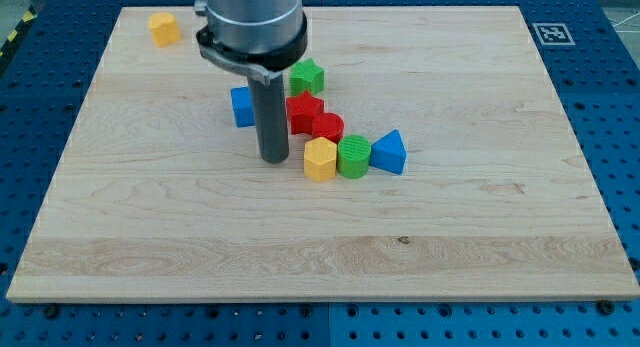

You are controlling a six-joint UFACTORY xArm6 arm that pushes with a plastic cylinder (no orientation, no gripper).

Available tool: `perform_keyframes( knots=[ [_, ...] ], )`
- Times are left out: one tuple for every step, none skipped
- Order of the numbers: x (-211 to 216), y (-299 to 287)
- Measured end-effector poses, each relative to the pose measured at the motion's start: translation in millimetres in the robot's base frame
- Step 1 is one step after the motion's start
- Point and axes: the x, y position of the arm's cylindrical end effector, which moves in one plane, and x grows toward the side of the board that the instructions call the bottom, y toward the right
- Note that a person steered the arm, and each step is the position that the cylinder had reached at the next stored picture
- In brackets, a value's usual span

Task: Move blue cube below yellow heart

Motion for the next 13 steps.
perform_keyframes(
  knots=[
    [-11.7, -12.8],
    [-46.9, -25.0],
    [-83.5, -35.6],
    [-112.5, -50.8],
    [-138.0, -70.9],
    [-155.5, -92.1],
    [-168.2, -103.8],
    [-138.0, -69.5],
    [-128.5, -37.0],
    [-150.7, -36.6],
    [-209.5, -36.6],
    [-220.2, -40.8],
    [-219.9, -65.6]
  ],
)
